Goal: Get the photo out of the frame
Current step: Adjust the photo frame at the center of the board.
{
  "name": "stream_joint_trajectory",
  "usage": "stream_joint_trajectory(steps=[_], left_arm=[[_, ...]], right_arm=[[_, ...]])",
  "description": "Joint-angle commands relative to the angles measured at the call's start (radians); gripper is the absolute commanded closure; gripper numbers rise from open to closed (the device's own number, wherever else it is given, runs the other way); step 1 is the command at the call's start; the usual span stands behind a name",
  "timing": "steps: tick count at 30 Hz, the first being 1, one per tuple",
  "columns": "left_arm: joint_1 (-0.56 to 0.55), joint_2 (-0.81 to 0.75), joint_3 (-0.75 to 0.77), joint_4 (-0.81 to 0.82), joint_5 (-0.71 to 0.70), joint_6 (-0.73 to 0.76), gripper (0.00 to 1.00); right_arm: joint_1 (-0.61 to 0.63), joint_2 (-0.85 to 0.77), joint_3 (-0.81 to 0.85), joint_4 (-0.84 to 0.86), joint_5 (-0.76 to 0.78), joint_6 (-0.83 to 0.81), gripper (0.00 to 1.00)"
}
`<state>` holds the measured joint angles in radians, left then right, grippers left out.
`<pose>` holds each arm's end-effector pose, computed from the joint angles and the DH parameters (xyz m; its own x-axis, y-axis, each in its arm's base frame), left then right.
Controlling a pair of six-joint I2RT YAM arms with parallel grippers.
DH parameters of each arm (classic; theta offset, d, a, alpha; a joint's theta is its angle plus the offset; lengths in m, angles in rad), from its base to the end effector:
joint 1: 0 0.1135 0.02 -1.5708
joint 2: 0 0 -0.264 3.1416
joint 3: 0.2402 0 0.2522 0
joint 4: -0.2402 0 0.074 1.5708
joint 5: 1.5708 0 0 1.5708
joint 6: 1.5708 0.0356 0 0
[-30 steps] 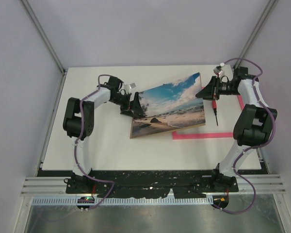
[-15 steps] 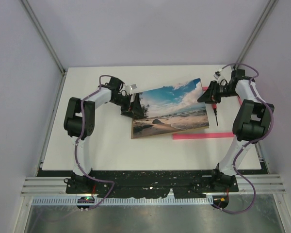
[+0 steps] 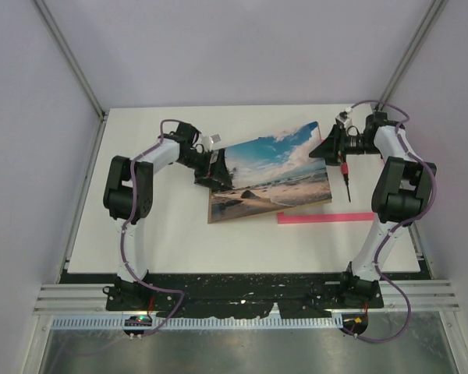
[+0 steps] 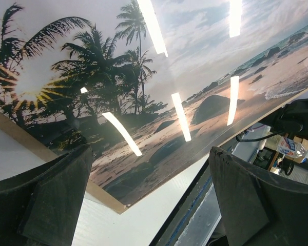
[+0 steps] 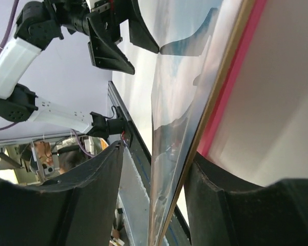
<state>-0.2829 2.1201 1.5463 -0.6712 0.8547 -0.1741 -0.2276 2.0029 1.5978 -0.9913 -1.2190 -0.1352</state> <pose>0.4028 -0.1451 0.1638 -0.9679 0.1630 -0.1914 0.2512 0.6002 -0.7593 0.3917 -0.0564 0.2269 -0.9398 0.1700 -0.2965 -0.2095 0.3990 0.8927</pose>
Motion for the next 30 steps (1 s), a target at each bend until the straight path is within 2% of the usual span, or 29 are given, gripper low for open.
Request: stream_joint_trajectory(steps=[1,6,13,20,26,30], left_arm=[[-0.019,0.015,0.029,-0.007,-0.005,0.024,0.00],[-0.021,0.012,0.028,-0.007,-0.002,0.025,0.00],[-0.019,0.009,0.026,-0.005,0.000,0.025,0.00],[-0.019,0.011,0.024,-0.005,-0.002,0.027,0.00],[-0.021,0.009,0.024,-0.004,0.001,0.025,0.00],[-0.019,0.009,0.024,-0.004,0.001,0.025,0.00]], right_arm=[[0.092,-0.065,0.031,-0.035,-0.012,-0.028,0.46],[0.203,-0.125,-0.004,0.081,0.277,0.065,0.46],[0.221,-0.167,0.043,0.099,0.588,0.088,0.46],[0.228,-0.139,0.080,0.065,0.677,0.063,0.46],[0.228,-0.131,0.067,0.066,0.630,0.054,0.45],[0.286,-0.128,0.068,0.066,0.706,0.028,0.45]])
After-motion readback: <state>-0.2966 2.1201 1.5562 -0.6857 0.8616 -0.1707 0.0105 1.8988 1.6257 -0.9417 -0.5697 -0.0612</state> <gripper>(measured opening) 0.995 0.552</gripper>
